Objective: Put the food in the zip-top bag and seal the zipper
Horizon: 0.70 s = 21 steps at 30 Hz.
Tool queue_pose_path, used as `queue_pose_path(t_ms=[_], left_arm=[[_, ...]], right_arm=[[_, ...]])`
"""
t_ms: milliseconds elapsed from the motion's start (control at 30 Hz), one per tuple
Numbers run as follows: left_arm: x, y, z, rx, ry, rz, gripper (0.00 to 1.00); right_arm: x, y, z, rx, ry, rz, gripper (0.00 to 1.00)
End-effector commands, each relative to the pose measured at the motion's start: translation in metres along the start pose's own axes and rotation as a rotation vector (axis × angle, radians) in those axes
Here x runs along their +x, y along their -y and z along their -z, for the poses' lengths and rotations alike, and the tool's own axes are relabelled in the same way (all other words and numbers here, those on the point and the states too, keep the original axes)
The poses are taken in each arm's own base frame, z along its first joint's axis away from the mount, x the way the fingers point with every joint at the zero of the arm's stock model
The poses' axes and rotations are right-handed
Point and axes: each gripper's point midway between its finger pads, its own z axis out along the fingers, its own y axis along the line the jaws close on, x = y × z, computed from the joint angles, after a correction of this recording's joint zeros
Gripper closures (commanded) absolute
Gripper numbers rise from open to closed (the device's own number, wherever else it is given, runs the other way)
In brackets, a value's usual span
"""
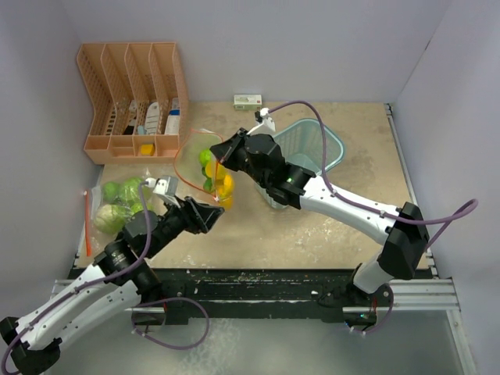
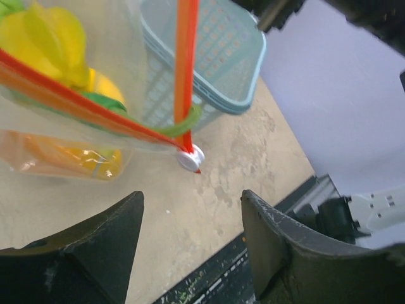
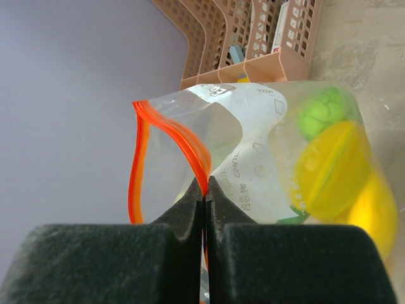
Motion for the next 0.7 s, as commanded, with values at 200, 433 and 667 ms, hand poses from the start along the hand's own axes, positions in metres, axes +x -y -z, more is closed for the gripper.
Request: queue_pose_path(t_ms=[200, 433, 667], left_arm=[[-0.066, 0.0, -0.014, -0.142, 0.2, -0.027, 0.34], [-0.06, 0.01, -0.034, -0.113, 0.142, -0.038, 0.42], [-0.062, 0.001, -0.032, -0.152, 0.169, -0.038, 0.65]], right_arm=[[-0.026, -0.034, 0.01, -0.095, 0.083, -0.058, 1.0], [-0.024, -0.035, 0.009, -0.099, 0.076, -0.055, 1.0], [-0.023, -0.035, 0.016, -0.108, 0.072, -0.059, 1.0]])
